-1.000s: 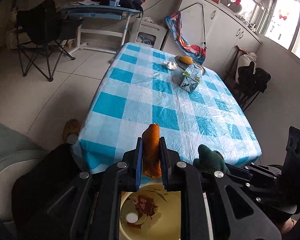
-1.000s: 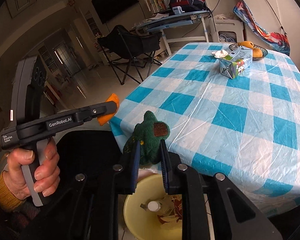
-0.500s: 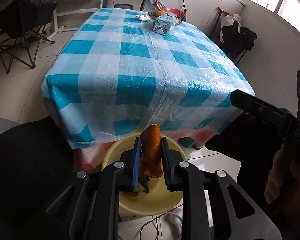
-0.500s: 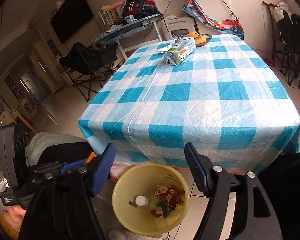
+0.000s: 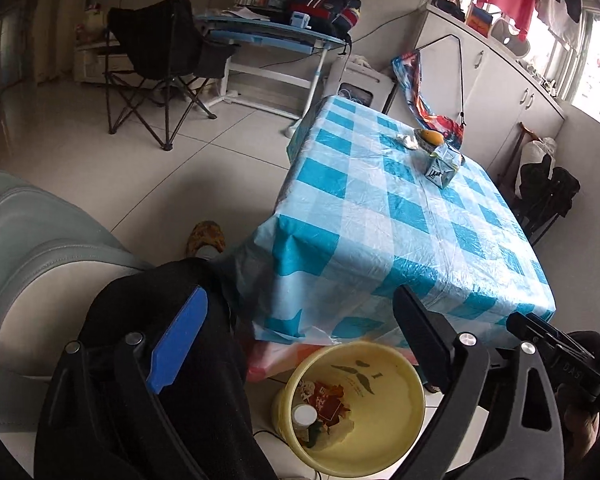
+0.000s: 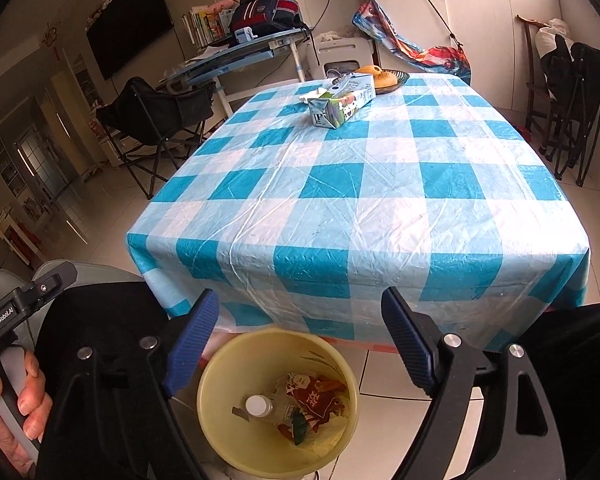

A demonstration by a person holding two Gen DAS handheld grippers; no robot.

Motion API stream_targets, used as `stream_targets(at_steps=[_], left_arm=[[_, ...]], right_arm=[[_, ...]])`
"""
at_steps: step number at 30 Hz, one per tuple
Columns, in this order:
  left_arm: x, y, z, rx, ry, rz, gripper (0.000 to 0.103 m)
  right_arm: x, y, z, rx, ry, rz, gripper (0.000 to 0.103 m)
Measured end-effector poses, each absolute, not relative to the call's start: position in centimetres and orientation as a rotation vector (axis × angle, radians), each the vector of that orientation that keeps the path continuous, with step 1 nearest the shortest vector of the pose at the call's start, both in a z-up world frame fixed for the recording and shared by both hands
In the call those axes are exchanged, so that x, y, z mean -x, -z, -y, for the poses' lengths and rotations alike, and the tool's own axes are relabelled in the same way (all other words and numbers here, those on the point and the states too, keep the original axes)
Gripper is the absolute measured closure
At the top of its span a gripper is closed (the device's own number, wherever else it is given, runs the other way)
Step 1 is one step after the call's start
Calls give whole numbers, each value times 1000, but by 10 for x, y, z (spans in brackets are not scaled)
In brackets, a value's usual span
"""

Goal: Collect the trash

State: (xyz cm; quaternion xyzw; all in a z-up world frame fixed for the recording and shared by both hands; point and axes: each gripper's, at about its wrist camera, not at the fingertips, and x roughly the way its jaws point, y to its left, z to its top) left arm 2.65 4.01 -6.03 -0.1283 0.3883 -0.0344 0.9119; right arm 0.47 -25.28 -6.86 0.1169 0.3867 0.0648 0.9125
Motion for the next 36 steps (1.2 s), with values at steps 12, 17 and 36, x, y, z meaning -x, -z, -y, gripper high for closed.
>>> stream_targets(at_steps=[12, 17, 36], left_arm=[[-36, 76, -31, 242, 61, -842, 10], [-37, 77, -34, 256, 53, -852, 10], [-38, 78, -34, 254, 51, -852, 9]], right_arm=[[-10, 81, 237, -164, -137, -850, 18], [-10, 82, 236, -160, -136, -852, 18], [-10, 83, 235, -152, -132, -855, 18]])
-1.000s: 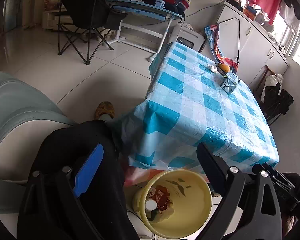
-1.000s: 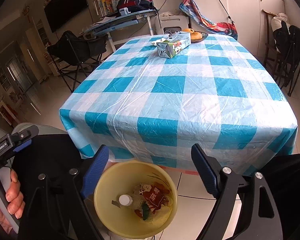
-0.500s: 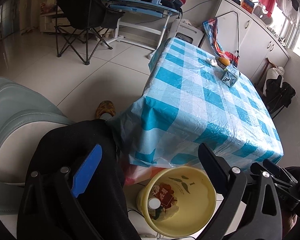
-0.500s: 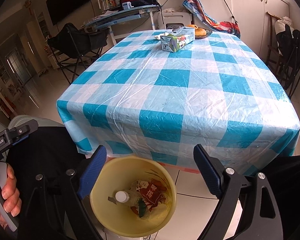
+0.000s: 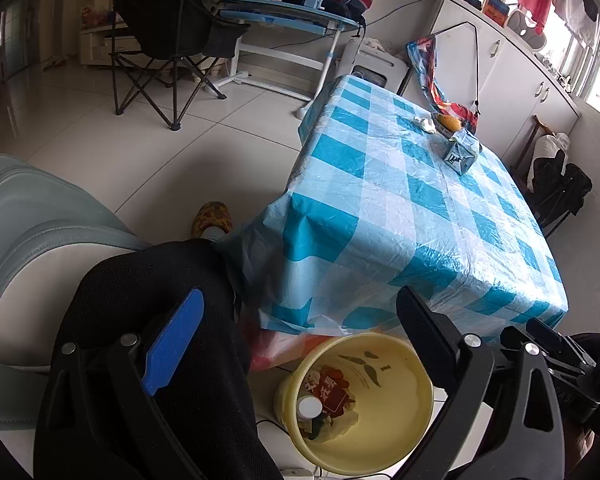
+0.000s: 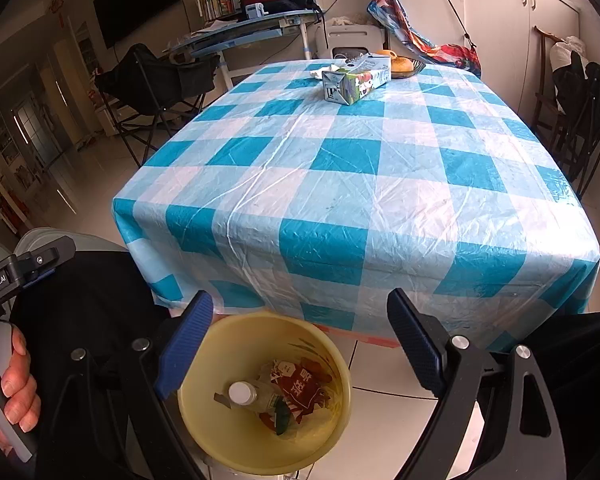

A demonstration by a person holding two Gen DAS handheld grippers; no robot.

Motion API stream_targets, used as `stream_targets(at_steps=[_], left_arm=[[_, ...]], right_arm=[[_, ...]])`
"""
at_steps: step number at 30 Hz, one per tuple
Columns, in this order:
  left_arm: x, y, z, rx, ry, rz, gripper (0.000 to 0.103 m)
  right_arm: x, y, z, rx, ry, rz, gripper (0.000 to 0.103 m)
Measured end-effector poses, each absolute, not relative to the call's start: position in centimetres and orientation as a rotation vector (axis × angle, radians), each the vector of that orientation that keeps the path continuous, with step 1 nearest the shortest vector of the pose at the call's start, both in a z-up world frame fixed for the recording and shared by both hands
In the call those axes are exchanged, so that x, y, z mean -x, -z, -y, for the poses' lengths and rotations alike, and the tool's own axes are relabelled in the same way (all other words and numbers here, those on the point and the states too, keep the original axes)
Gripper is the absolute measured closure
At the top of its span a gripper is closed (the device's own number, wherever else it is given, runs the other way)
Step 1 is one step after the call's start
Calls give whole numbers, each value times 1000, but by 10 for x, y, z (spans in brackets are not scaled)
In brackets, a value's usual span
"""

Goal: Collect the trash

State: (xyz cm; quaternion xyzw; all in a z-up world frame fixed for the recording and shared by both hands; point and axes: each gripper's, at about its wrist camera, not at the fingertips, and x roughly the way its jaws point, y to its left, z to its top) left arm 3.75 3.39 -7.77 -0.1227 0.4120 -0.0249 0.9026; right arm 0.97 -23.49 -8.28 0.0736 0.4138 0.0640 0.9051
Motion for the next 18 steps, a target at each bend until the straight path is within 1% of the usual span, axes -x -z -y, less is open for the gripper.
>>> stream_targets(at_steps=[18], left_arm=[[-37, 75, -36, 230, 43, -828, 9]], right_arm=[[-10, 83, 235, -148, -131, -856, 18]])
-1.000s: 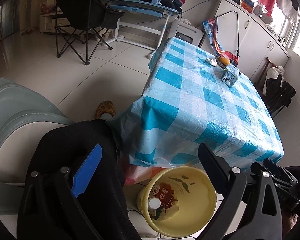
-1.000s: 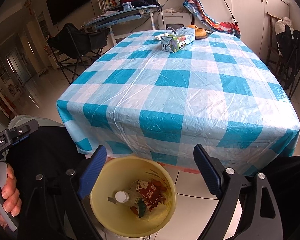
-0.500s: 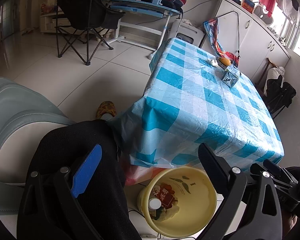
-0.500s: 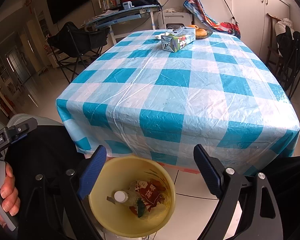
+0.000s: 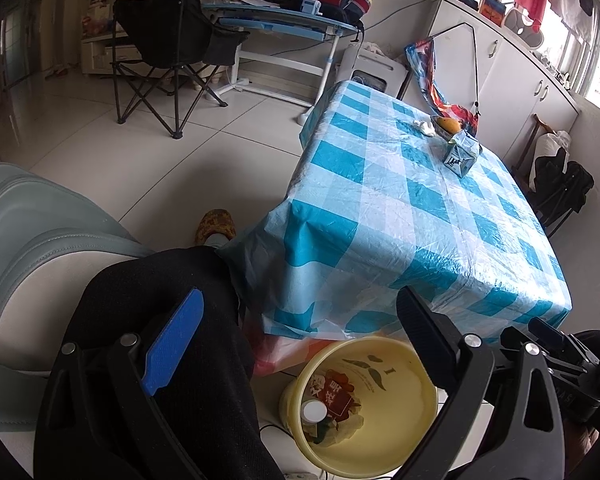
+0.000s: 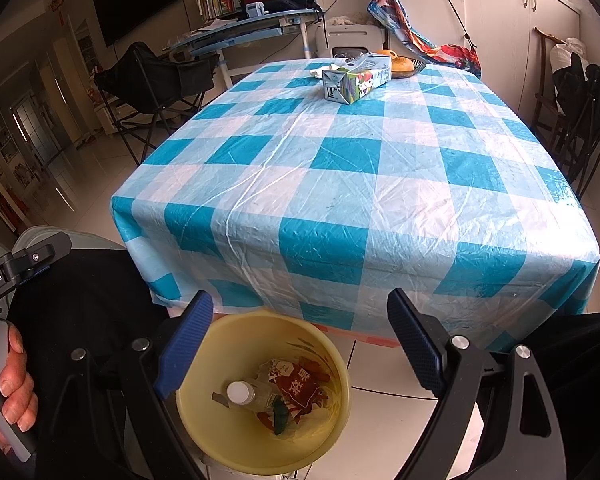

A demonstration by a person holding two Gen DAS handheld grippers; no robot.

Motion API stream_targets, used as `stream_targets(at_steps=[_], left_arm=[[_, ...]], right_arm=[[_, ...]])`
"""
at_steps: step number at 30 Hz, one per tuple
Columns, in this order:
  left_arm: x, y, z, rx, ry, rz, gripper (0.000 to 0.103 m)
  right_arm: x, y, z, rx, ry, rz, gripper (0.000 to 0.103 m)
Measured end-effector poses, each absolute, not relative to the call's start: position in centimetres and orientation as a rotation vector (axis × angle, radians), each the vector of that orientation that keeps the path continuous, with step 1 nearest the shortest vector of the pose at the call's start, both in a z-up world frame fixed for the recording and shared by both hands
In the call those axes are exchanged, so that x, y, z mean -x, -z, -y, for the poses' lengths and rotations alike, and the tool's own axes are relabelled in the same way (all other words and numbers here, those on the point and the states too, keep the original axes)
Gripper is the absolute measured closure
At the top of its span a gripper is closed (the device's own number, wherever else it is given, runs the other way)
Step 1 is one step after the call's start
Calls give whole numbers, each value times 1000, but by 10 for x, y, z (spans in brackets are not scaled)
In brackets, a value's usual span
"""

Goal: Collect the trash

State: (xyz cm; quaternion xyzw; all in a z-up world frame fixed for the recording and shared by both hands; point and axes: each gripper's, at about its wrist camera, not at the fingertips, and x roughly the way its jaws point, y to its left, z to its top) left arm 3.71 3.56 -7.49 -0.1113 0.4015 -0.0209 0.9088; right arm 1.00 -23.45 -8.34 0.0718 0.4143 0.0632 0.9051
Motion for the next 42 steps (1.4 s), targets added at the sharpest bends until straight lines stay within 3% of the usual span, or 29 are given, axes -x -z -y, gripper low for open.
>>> stream_targets(at_steps=[31, 42], left_arm=[[-30, 65, -29, 173, 29, -788, 9], [-50, 52, -27, 122, 7, -751, 7]], right_arm=[[-12, 79, 239, -188, -139, -833, 14], [-113, 49, 271, -349, -117, -767, 12]])
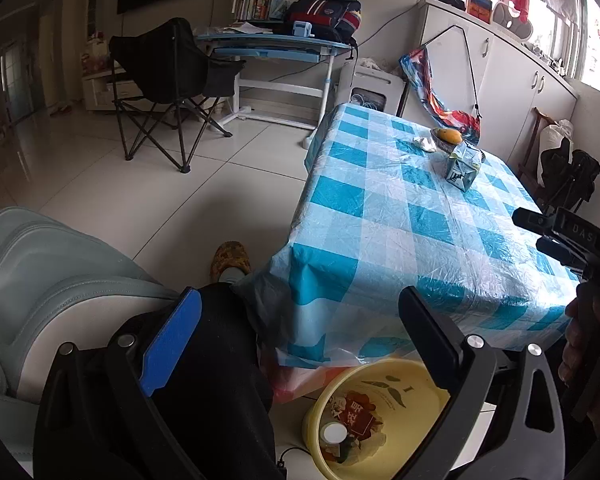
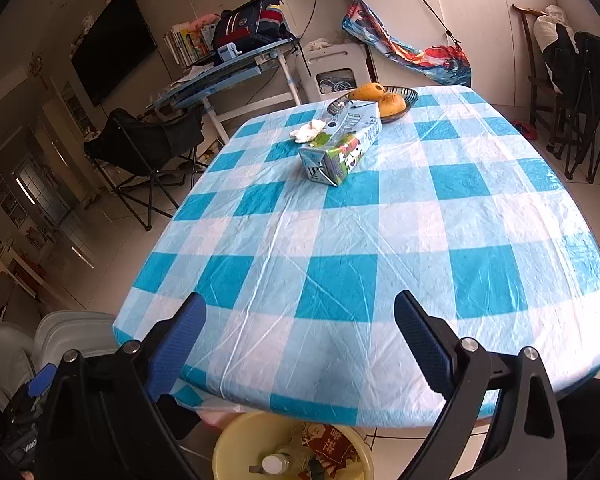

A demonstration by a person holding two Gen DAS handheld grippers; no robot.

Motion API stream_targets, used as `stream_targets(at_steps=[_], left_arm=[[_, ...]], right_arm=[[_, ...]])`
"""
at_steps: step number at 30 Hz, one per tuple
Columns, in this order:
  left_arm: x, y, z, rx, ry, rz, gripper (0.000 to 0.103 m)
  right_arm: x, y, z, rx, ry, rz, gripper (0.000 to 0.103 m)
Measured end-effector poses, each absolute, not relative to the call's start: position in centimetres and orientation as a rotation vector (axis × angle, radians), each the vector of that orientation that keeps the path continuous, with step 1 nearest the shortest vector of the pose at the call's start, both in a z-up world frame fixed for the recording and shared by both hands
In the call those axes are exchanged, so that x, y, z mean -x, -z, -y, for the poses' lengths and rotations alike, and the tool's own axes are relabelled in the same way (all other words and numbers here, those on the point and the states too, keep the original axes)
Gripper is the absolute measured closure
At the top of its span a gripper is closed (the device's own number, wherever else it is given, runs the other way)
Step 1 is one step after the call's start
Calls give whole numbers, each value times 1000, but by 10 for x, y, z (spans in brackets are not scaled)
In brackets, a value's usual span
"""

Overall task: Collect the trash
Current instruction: 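Grasp the cow-print milk carton with the right tool while the left grasps the white tissue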

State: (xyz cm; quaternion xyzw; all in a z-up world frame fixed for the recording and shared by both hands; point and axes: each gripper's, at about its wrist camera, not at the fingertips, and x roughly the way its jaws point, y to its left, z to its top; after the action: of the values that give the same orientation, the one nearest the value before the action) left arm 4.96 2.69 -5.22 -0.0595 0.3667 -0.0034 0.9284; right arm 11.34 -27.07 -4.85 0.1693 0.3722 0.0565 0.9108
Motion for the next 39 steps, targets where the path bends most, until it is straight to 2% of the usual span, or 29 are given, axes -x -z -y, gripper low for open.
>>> stream_targets(at_steps=[9, 14, 20, 21, 26, 32, 33, 34, 36, 37, 39], left_arm=[[-119, 39, -25, 87, 2, -743, 7], [-174, 28, -11, 31, 43, -718, 7], [-265, 12, 45, -19, 150, -683, 7], [-281, 14, 62, -45, 173, -680, 7], [-348, 27, 147, -230, 278, -697, 7], [-408, 53, 210, -317, 305, -758, 9], [-416, 59, 216, -320, 306, -780, 12], [-425, 66, 221, -323, 311, -809, 23], [-439, 81, 227, -299, 357, -899, 77], [-440, 83, 223, -251, 386, -905, 82], [-436, 85, 216, -207, 368, -902, 84]], right_arm=[[-276, 60, 286, -418, 11, -827, 12], [-320, 80, 302, -406, 48, -883, 12], [-293, 76, 319, -290, -125, -966, 51], [-281, 76, 325, -293, -148, -979, 63], [-227, 76, 352, -281, -151, -971, 63], [-235, 78, 348, -258, -137, -944, 61], [-238, 78, 347, -264, -151, -946, 65], [-240, 79, 346, -273, -169, -950, 65], [-241, 79, 342, -266, -180, -948, 66], [-241, 78, 340, -263, -182, -945, 66], [-240, 77, 339, -270, -191, -938, 66]])
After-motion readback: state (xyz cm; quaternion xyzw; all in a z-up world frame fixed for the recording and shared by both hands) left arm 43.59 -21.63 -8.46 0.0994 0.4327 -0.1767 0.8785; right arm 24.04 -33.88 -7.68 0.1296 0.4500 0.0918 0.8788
